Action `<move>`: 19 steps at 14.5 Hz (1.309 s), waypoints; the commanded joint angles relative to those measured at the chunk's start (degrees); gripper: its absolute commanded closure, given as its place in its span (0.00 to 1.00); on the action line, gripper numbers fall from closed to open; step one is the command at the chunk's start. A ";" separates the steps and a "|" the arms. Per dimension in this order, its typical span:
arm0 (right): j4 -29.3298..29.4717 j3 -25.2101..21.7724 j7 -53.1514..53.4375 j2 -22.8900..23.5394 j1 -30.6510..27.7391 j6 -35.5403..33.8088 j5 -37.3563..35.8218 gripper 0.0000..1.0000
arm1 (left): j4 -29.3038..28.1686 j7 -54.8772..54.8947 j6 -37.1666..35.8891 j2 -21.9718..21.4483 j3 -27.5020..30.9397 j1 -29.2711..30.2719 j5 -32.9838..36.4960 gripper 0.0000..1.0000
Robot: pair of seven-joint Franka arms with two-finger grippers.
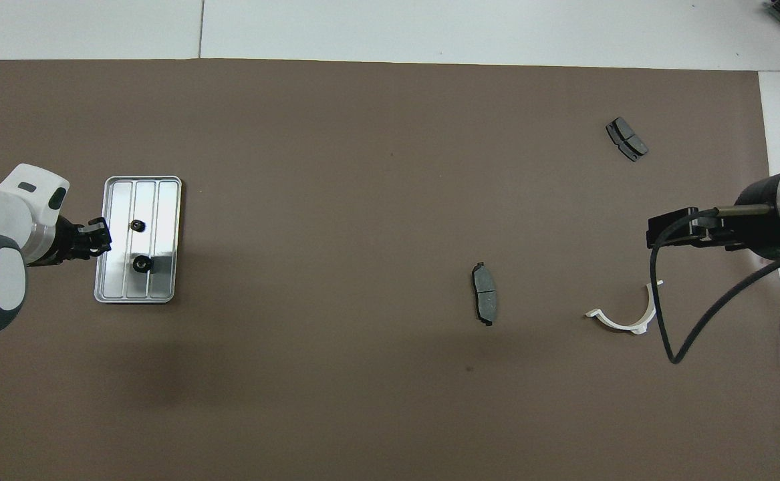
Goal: Pick bearing gear from pile to tray
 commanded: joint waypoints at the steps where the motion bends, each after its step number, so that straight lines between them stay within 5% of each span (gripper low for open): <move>1: -2.31 0.70 -0.21 -1.72 -0.72 1.47 0.03 0.00 | -9.14 2.59 6.74 -4.47 -0.51 1.04 -0.97 0.91; 3: -2.31 0.70 -0.22 -1.72 -0.72 1.47 -0.06 0.00 | -9.77 3.46 8.16 -3.86 -0.51 0.96 -0.97 0.71; 4: -2.31 0.70 -0.22 -1.72 -0.72 1.47 -0.06 0.00 | -9.68 5.82 8.25 -3.77 -0.51 1.13 -0.97 0.48; 5: -2.39 0.70 -0.22 -1.72 -0.72 1.47 0.03 0.00 | -9.33 8.97 7.64 -3.68 -0.51 1.31 -0.97 0.00; 14: -2.48 0.70 -0.30 -1.72 -0.72 1.47 -0.06 0.00 | 7.70 16.52 -7.02 -2.36 -0.87 -2.02 -0.18 0.00; 19: -2.39 0.61 -2.93 -1.72 -1.16 1.38 -0.06 0.00 | 8.16 22.54 -8.27 -3.50 -0.95 -5.89 -0.26 0.00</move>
